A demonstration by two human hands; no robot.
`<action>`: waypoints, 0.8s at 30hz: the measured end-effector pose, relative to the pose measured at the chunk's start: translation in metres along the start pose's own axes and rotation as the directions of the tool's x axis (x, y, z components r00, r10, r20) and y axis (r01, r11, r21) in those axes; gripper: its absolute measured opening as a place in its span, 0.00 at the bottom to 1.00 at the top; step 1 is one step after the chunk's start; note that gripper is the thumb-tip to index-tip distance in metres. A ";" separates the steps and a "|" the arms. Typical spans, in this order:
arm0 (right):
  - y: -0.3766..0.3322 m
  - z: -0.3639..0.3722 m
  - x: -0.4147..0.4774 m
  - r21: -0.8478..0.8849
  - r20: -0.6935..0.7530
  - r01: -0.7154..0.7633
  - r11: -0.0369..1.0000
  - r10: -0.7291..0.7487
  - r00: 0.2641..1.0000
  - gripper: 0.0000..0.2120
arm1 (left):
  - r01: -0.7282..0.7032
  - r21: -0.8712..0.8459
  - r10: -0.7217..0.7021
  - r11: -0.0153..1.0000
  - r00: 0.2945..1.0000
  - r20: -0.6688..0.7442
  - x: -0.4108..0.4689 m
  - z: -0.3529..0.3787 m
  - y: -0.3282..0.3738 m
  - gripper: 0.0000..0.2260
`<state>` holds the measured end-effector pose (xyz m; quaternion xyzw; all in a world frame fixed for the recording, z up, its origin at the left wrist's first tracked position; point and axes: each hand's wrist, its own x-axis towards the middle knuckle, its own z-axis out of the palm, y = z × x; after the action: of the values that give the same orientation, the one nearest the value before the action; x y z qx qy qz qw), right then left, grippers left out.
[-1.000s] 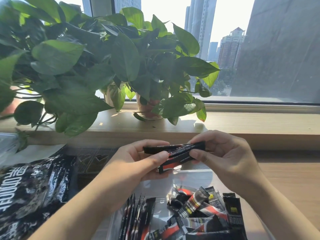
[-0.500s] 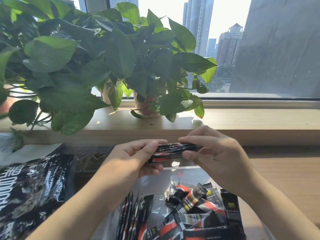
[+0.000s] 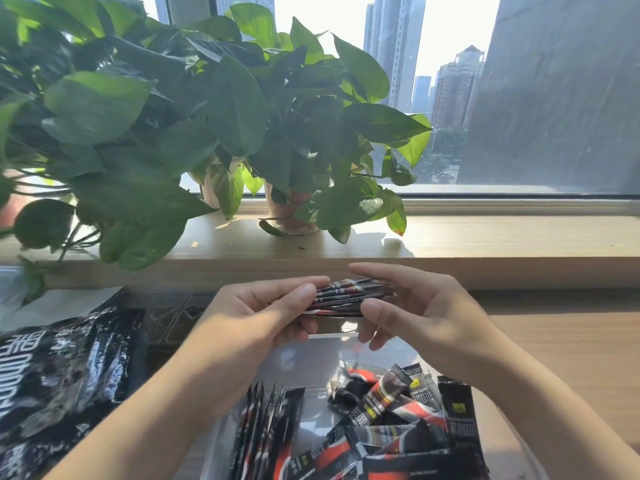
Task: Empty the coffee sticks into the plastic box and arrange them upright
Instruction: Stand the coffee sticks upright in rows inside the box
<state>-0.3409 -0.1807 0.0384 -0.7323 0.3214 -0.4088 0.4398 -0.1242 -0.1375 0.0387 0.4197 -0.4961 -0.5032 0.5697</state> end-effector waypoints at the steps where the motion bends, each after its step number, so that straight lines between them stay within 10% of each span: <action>1: -0.001 0.000 0.000 0.009 0.014 -0.026 1.000 0.025 1.000 0.25 | -0.002 0.026 0.002 1.000 1.000 0.003 -0.001 0.000 0.000 0.15; 15: -0.016 0.005 0.001 0.107 -0.161 -0.166 0.980 0.181 0.970 0.11 | 0.005 0.137 -0.017 0.991 0.996 0.084 -0.009 0.003 0.009 0.17; 24: -0.011 0.004 0.000 0.175 -0.101 -0.174 0.969 0.193 0.976 0.21 | -0.033 0.152 0.033 0.988 0.999 0.003 -0.007 0.004 0.006 0.15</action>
<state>-0.3366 -0.1745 0.0474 -0.6350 0.3782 -0.4339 0.5152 -0.1268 -0.1294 0.0438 0.4537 -0.5400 -0.4546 0.5440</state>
